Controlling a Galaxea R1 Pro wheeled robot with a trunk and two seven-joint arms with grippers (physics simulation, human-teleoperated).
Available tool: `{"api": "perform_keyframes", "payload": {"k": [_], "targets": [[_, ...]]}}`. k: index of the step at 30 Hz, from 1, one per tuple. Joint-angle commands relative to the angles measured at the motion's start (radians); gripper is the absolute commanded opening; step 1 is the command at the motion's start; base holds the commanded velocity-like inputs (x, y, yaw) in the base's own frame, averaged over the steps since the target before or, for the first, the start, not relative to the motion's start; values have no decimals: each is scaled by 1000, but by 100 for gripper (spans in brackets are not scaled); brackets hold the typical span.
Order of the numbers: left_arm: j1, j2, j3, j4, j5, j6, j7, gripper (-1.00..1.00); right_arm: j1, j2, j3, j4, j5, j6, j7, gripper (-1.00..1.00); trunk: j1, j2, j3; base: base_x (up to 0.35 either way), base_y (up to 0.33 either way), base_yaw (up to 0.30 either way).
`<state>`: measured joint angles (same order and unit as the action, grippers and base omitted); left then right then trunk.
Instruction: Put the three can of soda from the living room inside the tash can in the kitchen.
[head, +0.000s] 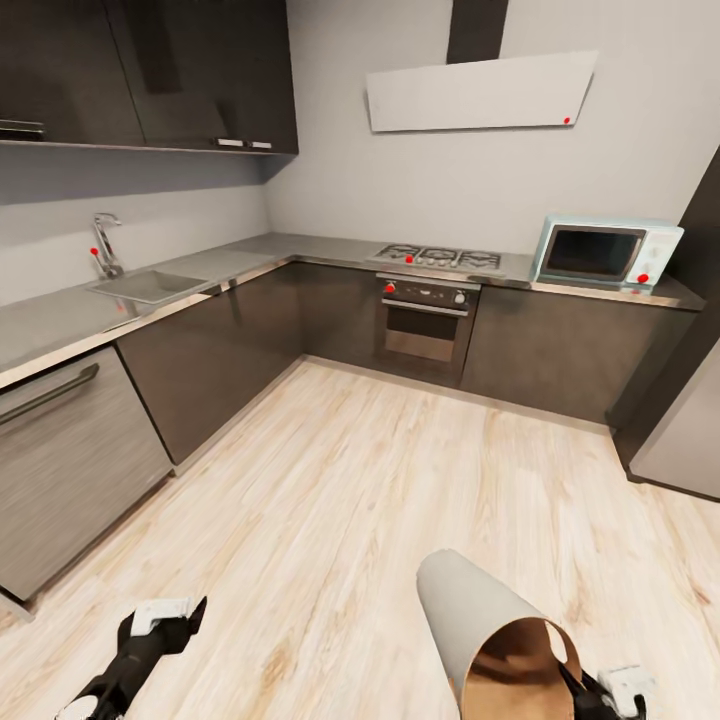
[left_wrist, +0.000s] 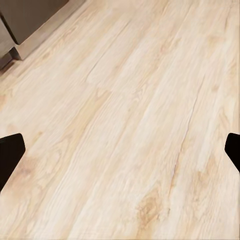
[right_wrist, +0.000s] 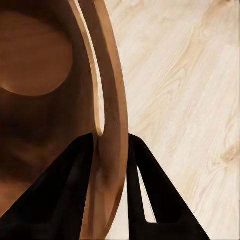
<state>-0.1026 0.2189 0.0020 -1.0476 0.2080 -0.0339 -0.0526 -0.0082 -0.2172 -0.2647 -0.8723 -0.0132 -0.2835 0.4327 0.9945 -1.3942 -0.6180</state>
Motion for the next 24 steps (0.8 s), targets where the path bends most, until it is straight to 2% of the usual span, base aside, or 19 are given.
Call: {"api": "perform_keyframes", "payload": {"k": [1,4,8,10,14,19,24], "targets": [[-2,-1,-1,-11,0,12,4,100,-2,7,2,-62,-6,61,6,-100,0,0,0,17,-12,0],[-6,-3,-3,-24,-1,25,8,100,-11,40,6,-254,0,242,5,-100,0,0,0,9,-6,0],[-6,-4,-1,-28,-1,27,7,100,-22,61,8,-399,3,372,6,-100,0,0,0,3,-2,0],[-6,-4,3,-14,0,13,2,100,-24,66,8,-387,3,356,7,-100,0,0,0,0,0,0],[-5,-4,0,12,-4,-27,1,100,-25,67,0,-302,0,267,6,-100,0,0,0,0,0,0],[-5,-3,-3,21,-5,-41,1,100,-26,68,-5,-258,-1,241,3,-100,0,0,0,0,0,9],[-5,-4,-4,39,-7,-44,4,100,-26,69,-4,-252,-1,237,-11,-100,0,0,0,0,0,172]]}}
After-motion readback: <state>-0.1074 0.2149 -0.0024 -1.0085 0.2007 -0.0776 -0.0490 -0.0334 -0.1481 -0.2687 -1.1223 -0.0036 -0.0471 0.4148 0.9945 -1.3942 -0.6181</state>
